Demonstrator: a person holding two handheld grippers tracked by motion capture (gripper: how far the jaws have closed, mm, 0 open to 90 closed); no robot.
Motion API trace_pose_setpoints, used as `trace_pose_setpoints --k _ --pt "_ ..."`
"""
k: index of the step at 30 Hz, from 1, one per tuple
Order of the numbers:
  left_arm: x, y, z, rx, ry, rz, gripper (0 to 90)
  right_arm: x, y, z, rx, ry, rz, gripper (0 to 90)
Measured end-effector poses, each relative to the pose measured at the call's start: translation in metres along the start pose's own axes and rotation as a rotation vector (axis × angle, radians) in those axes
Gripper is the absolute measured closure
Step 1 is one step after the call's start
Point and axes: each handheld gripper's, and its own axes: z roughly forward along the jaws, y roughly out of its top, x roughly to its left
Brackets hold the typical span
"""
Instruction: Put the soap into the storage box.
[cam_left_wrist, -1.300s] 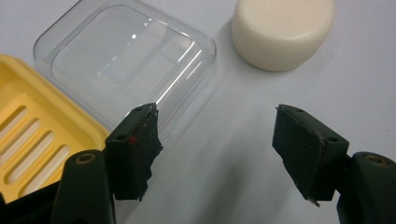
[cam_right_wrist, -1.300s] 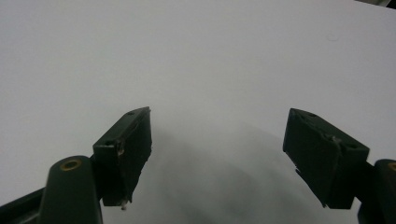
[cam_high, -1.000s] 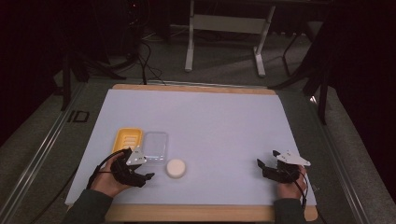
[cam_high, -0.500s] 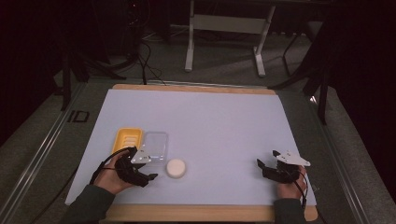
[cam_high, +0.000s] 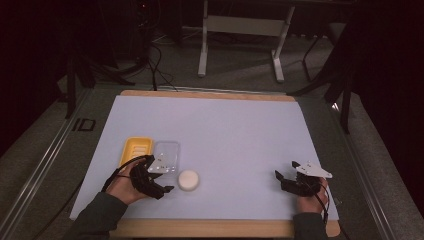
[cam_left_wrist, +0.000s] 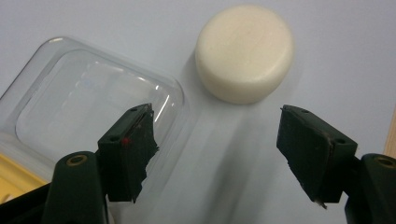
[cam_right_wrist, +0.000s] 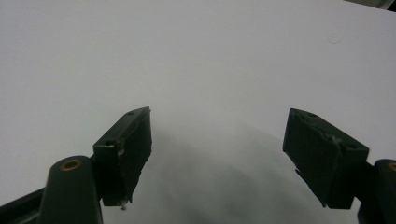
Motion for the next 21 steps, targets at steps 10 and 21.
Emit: trace_pose_setpoints --k 10,21 --pt "0.001 0.007 0.006 0.012 -0.015 0.012 26.2 0.0 0.0 0.0 -0.004 0.0 -0.003 23.2" --pt "0.001 0.015 0.01 0.021 -0.015 0.03 23.8 0.0 0.0 0.0 -0.004 0.0 -0.005 23.3"
